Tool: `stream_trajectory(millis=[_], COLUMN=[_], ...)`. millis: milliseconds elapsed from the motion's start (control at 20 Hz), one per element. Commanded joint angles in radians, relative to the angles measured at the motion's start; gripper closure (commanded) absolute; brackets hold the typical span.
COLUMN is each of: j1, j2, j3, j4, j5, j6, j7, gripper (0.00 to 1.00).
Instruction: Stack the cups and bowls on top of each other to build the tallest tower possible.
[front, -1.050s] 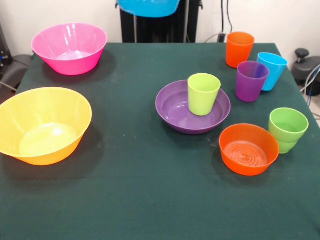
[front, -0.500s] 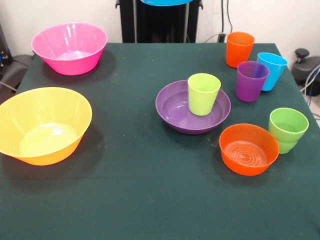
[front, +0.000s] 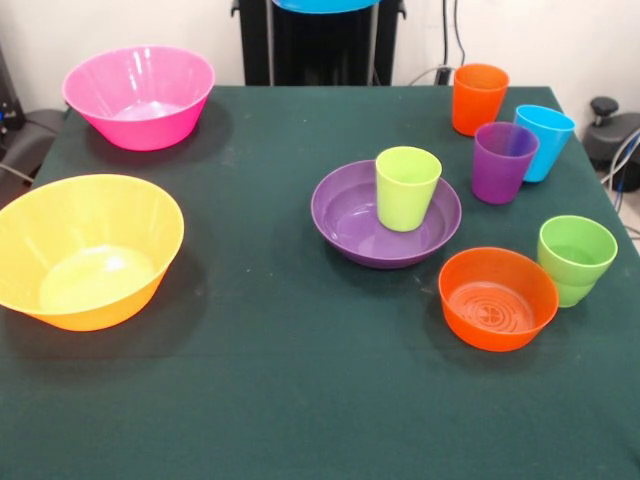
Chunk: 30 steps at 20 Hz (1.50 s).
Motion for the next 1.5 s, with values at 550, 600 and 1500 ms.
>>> stream_trajectory(millis=[550,600,1500], j1=[-0.020,-0.020,-0.004], j2=[0.099,0.097,0.178], j3=[0.211,0.212,0.227], j4=[-0.033,-0.029,-0.055], j5=[0.057,0.060,0.070], j6=[0.136,0.138,0.236], j7=[0.136,0.133,0.217], gripper=[1.00,1.00,1.00])
